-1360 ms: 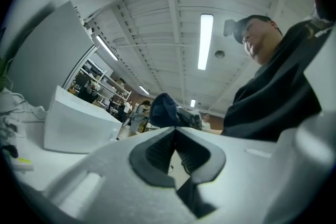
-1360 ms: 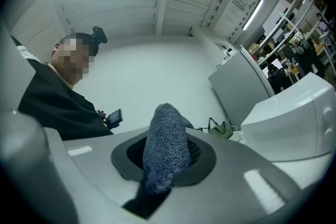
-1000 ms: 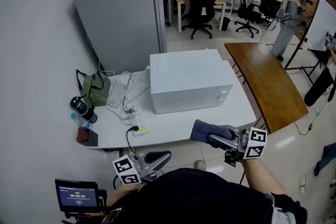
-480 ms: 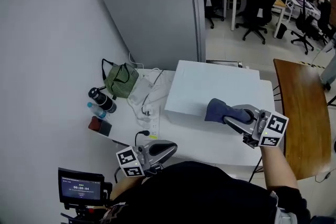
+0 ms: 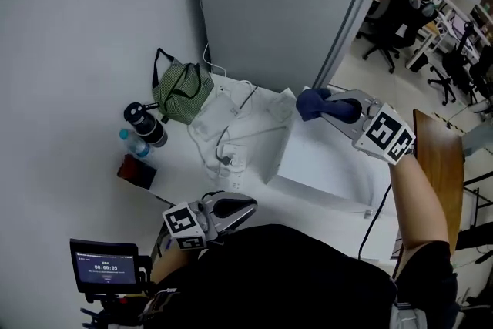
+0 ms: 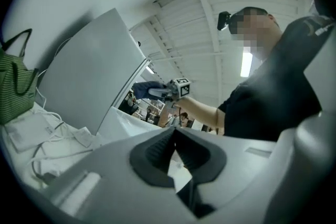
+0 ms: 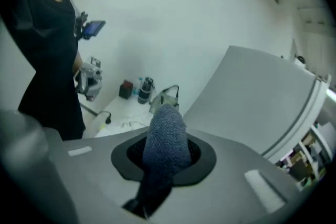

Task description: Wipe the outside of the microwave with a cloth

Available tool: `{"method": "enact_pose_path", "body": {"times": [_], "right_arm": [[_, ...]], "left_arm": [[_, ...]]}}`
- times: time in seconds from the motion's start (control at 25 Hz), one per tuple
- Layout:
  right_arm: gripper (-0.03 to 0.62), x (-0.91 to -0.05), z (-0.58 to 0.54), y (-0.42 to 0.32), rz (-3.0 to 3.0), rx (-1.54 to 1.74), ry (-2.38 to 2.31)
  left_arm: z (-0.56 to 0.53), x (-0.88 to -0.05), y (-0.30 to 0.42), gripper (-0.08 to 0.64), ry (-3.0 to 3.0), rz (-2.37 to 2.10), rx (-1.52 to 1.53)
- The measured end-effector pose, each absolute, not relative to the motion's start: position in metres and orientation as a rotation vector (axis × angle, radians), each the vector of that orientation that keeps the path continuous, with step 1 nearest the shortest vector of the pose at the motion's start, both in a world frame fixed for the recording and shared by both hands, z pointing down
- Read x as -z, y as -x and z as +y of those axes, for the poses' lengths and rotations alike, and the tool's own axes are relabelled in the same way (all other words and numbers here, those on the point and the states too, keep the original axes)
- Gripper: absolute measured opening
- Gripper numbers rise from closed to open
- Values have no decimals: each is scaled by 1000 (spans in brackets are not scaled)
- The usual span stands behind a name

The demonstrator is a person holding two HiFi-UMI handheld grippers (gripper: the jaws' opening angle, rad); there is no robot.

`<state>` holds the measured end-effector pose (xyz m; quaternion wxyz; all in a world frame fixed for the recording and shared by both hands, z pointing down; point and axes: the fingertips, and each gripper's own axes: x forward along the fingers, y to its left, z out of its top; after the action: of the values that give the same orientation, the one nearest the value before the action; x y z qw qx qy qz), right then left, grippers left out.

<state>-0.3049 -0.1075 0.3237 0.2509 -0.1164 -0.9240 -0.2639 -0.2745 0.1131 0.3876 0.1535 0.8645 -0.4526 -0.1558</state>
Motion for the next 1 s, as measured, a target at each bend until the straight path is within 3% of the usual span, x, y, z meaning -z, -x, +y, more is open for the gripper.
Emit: {"method": "enact_pose_path", "body": {"times": [0.12, 0.28, 0.68, 1.0], "right_arm": [[57, -366, -137, 373, -2179, 786, 336], [58, -449, -170, 411, -1704, 783, 406], [55, -607, -220, 404, -875, 652, 413], [49, -706, -215, 400, -787, 605, 443]], "left_arm": [[111, -391, 329, 3, -2487, -1287, 487], [124, -402, 357, 3, -2500, -1303, 498], [165, -438, 405, 3, -2312, -1440, 555], [191, -459, 415, 3, -2121, -1527, 559]]}}
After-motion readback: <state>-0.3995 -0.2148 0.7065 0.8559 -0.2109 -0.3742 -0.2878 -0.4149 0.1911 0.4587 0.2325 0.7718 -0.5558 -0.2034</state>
